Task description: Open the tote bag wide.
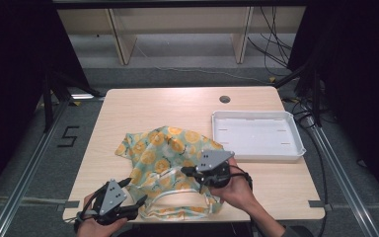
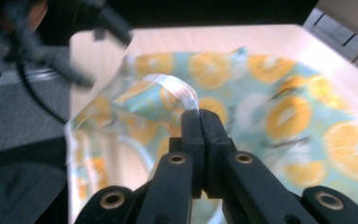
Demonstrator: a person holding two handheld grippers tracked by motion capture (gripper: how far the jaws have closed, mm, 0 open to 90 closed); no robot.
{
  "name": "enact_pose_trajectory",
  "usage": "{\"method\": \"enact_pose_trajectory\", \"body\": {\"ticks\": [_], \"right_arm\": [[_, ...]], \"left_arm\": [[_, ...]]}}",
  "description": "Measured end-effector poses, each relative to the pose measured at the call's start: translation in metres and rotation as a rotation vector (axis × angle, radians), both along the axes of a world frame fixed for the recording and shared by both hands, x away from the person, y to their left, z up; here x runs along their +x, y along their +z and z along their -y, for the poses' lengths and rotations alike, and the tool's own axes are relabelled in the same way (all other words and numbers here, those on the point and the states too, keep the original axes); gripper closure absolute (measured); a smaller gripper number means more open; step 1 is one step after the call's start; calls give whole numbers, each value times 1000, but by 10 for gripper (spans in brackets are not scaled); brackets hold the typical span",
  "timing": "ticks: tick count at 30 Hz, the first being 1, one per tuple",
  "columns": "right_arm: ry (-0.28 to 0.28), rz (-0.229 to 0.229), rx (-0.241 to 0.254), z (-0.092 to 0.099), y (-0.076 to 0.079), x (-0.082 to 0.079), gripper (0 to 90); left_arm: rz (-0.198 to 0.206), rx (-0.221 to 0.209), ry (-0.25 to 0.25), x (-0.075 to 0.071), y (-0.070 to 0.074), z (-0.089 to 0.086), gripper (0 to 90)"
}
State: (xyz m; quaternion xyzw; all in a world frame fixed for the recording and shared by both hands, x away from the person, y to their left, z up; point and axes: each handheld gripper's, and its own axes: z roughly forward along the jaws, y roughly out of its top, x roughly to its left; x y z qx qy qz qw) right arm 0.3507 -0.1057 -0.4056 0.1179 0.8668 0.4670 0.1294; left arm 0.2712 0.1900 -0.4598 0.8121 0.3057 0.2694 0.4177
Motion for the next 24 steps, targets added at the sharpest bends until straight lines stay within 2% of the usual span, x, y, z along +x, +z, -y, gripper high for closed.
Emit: {"method": "enact_pose_trajectory", "body": {"ticks": [1, 2, 4, 5, 7, 8, 9, 11, 12, 13, 14, 15, 17, 18, 21, 22, 23, 24], "right_arm": [[1, 6, 3, 0, 3, 6, 900], [-3, 10, 14, 1, 6, 12, 900], [-12, 13, 27, 0, 11, 21, 900], [-21, 10, 31, -1, 13, 24, 900], [-23, 16, 33, -3, 17, 31, 900], [-33, 22, 38, -3, 19, 36, 900], [-36, 21, 44, -4, 20, 38, 900], [-59, 27, 43, -3, 23, 45, 900], [-85, 27, 39, -2, 22, 55, 900], [-85, 27, 39, -2, 22, 55, 900], [-113, 44, 16, 0, 17, 68, 900], [-113, 44, 16, 0, 17, 68, 900], [-147, 29, -7, 3, 10, 79, 900], [-181, 24, -26, 5, 4, 90, 900], [-196, -3, -29, 6, -2, 95, 899], [-201, 1, -36, 7, -4, 97, 892], [-187, 11, -57, 7, -4, 99, 867], [-215, -3, -56, 7, -5, 97, 839]], "left_arm": [[-9, 16, 0, 2, -1, 5, 264], [10, 48, -12, 7, -2, 8, 258], [21, 102, -11, 14, -4, 16, 255], [44, 101, -7, 19, -6, 21, 255], [108, 163, -15, 31, -9, 28, 277], [111, 185, -13, 36, -10, 30, 289], [98, 189, -32, 41, -10, 32, 318], [82, 171, -97, 49, -8, 36, 536], [92, 177, -155, 52, -1, 37, 703], [92, 177, -155, 52, -1, 37, 754], [87, 130, -166, 54, 4, 39, 805], [87, 112, -176, 56, 9, 39, 805], [74, 54, -187, 61, 21, 39, 869], [69, 39, -195, 63, 25, 39, 892], [33, -43, -203, 73, 38, 37, 893], [21, -67, -204, 77, 42, 37, 893], [17, -71, -208, 82, 46, 36, 893], [-5, -90, -201, 89, 51, 37, 893]]}}
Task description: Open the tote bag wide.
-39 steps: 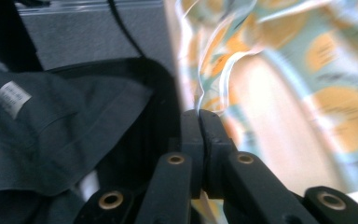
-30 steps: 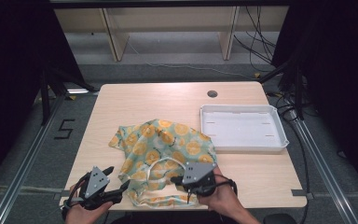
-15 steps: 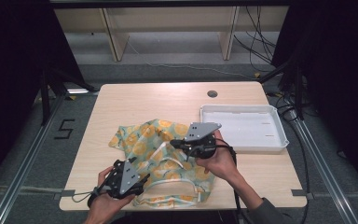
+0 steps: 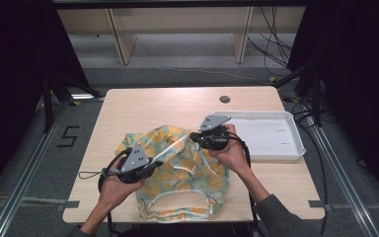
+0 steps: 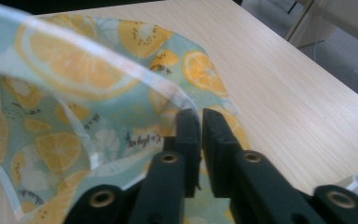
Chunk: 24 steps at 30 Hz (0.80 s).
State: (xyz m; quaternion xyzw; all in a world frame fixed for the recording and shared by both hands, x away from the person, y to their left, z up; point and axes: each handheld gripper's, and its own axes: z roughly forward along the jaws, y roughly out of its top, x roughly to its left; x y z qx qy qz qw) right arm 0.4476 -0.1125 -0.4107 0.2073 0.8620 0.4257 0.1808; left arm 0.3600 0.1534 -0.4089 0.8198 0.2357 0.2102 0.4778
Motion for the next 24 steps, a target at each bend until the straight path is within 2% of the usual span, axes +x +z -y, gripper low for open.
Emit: {"method": "enact_pose_trajectory", "body": {"ticks": [2, 3, 5, 6, 7, 8, 9, 11, 12, 16, 17, 18, 19, 20, 21, 22, 23, 24], "right_arm": [[4, 7, -2, 2, 3, -2, 728], [-9, 11, -5, 2, 6, -5, 636], [-35, 18, -9, 5, 14, -14, 551], [-39, 28, -3, 7, 18, -20, 506], [-25, 48, 4, 9, 22, -26, 475], [-24, 28, 21, 11, 26, -35, 463], [13, 27, 24, 12, 29, -45, 443], [32, 2, -1, 12, 28, -62, 418], [57, -6, -24, 11, 25, -72, 414], [121, -42, -104, 7, 6, -90, 394], [130, -49, -130, 5, -1, -91, 396], [127, -65, -151, 3, -8, -93, 396], [136, -97, -177, 0, -22, -91, 392], [136, -97, -177, 0, -22, -91, 392], [135, -99, -188, -1, -27, -90, 386], [128, -104, -219, -4, -35, -88, 384], [131, -94, -258, -5, -39, -87, 434], [149, -94, -292, -6, -44, -85, 611]], "left_arm": [[-15, -18, 12, 11, 7, 0, 893], [-37, -33, 21, 17, 11, 0, 893], [-70, -40, 45, 29, 19, -1, 893], [-71, -42, 53, 36, 22, -1, 893], [-87, -47, 64, 41, 25, -1, 893], [-83, -45, 75, 47, 28, -2, 893], [-87, -57, 88, 50, 29, -3, 893], [-101, -67, 102, 58, 32, -4, 893], [-104, -66, 102, 61, 33, -4, 893], [-118, -84, 114, 67, 36, -5, 892], [-115, -89, 114, 68, 36, -5, 892], [-113, -78, 116, 69, 38, -5, 892], [-113, -77, 123, 70, 38, -6, 892], [-113, -86, 125, 70, 39, -6, 892], [-110, -76, 127, 71, 40, -7, 891], [-111, -82, 128, 72, 41, -7, 891], [-107, -93, 132, 72, 41, -7, 891], [-110, -99, 131, 73, 42, -8, 891]]}}
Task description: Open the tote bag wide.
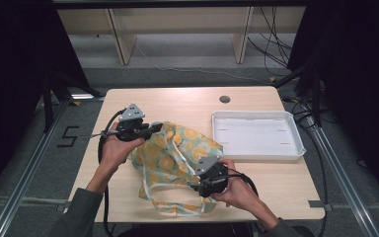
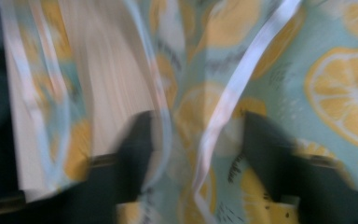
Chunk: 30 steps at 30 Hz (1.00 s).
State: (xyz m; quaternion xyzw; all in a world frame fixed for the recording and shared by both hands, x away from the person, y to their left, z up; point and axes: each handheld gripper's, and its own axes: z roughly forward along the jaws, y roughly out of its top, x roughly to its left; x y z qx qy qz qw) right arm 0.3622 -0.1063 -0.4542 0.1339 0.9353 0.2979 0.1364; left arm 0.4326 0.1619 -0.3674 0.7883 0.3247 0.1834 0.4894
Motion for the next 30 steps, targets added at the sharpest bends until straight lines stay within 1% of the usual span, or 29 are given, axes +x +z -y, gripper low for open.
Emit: {"method": "enact_pose_trajectory", "body": {"ticks": [1, 2, 3, 4, 5, 6, 7, 8, 9, 10, 11, 12, 13, 14, 16, 17, 18, 19, 20, 21, 22, 24, 25, 26, 27, 28, 29, 30], "right_arm": [[37, 35, -47, 0, -3, 0, 742], [59, 48, -72, -1, -4, 2, 800], [51, 40, -85, 0, -2, 4, 876], [45, 50, -73, 2, 3, 6, 896], [12, 83, -40, 3, 9, 10, 900], [-13, 86, -21, 5, 15, 12, 900], [-38, 114, 62, 9, 30, 22, 900], [-38, 121, 102, 11, 39, 27, 900], [-38, 121, 102, 11, 39, 27, 900], [-37, 121, 142, 13, 48, 33, 900], [-37, 115, 217, 15, 58, 39, 900], [-47, 111, 248, 16, 64, 44, 900], [-55, 118, 278, 16, 70, 49, 900], [-50, 139, 299, 16, 76, 56, 900], [-96, 153, 342, 16, 84, 69, 900], [-98, 165, 351, 16, 85, 77, 900], [-99, 184, 353, 15, 86, 82, 900], [-143, 161, 368, 14, 83, 93, 900], [-143, 161, 368, 14, 83, 93, 900], [-157, 163, 368, 13, 81, 97, 900], [-179, 159, 359, 13, 78, 102, 900], [-186, 161, 344, 12, 73, 112, 900], [-207, 155, 343, 11, 71, 113, 900], [-202, 159, 337, 11, 69, 116, 900], [-207, 156, 334, 10, 67, 118, 900], [-217, 148, 336, 10, 66, 118, 900], [-211, 153, 327, 9, 66, 119, 900], [-208, 149, 320, 9, 66, 120, 900]], "left_arm": [[1, 5, 2, 1, 0, -1, 890], [1, 8, 4, 1, 0, -2, 890], [0, 10, 9, 2, -1, -3, 889], [-2, 11, 12, 2, -1, -5, 887], [-2, 14, 16, 3, -2, -6, 885], [-1, 13, 22, 4, -2, -9, 885], [-2, 12, 28, 4, -3, -10, 883], [-5, 9, 31, 5, -4, -13, 882], [-7, 9, 38, 7, -5, -16, 882], [-15, 0, 49, 8, -8, -20, 880], [-19, 5, 57, 10, -9, -22, 877], [-26, 7, 67, 12, -12, -26, 875], [-28, 5, 78, 14, -15, -29, 870], [-33, 13, 94, 16, -17, -32, 864], [-49, 17, 118, 21, -26, -39, 838], [-62, 30, 121, 22, -28, -42, 824], [-69, 53, 114, 25, -33, -45, 812], [-81, 67, 119, 26, -38, -47, 774], [-89, 69, 128, 26, -41, -48, 774], [-100, 74, 133, 25, -46, -51, 735], [-125, 79, 132, 24, -49, -53, 669], [-161, 102, 138, 16, -50, -54, 529], [-150, 118, 142, 11, -48, -57, 466], [-144, 115, 151, 5, -45, -60, 424], [-142, 101, 167, -1, -41, -62, 378], [-122, 99, 173, -7, -36, -65, 348], [-87, 116, 168, -13, -31, -67, 318], [-50, 144, 159, -19, -25, -70, 305]]}}
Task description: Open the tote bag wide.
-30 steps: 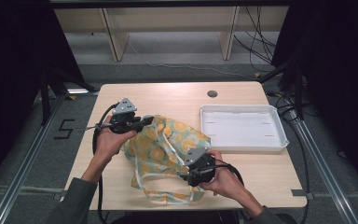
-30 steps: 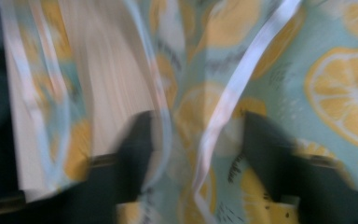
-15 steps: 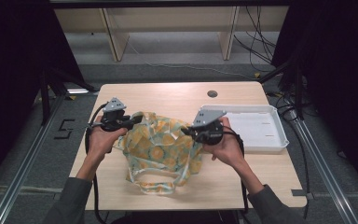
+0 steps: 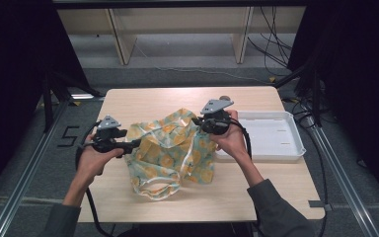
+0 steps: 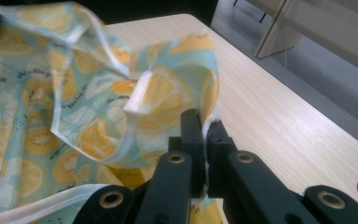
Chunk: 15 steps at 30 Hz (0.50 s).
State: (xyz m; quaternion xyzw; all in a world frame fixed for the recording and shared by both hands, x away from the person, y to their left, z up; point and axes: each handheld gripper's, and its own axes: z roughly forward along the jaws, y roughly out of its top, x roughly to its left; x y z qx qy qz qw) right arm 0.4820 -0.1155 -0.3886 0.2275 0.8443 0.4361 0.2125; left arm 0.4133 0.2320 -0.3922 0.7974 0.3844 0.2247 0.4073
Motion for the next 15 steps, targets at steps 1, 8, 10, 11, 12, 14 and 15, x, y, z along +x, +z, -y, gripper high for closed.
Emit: {"method": "enact_pose_trajectory", "body": {"ticks": [1, 8, 10, 11, 12, 14, 15], "right_arm": [[-7, -11, 2, 0, 0, 0, 900], [-20, -7, 14, -1, -2, 1, 899], [-19, -9, 13, -1, -2, 2, 898], [-5, -19, 16, 0, -2, 3, 898], [-12, -8, 16, 0, -2, 3, 898], [-14, -35, 18, 2, -1, 2, 896], [-15, -37, 17, 2, -2, 2, 892]], "left_arm": [[30, 15, -4, -6, 5, -1, 290], [72, 113, -72, -36, 11, 20, 281], [56, 193, -55, -33, -2, 33, 279], [63, 241, -54, -27, -9, 38, 275], [48, 270, -29, -22, -15, 41, 272], [36, 294, -18, -10, -29, 48, 295], [49, 316, -35, -6, -34, 50, 368]]}}
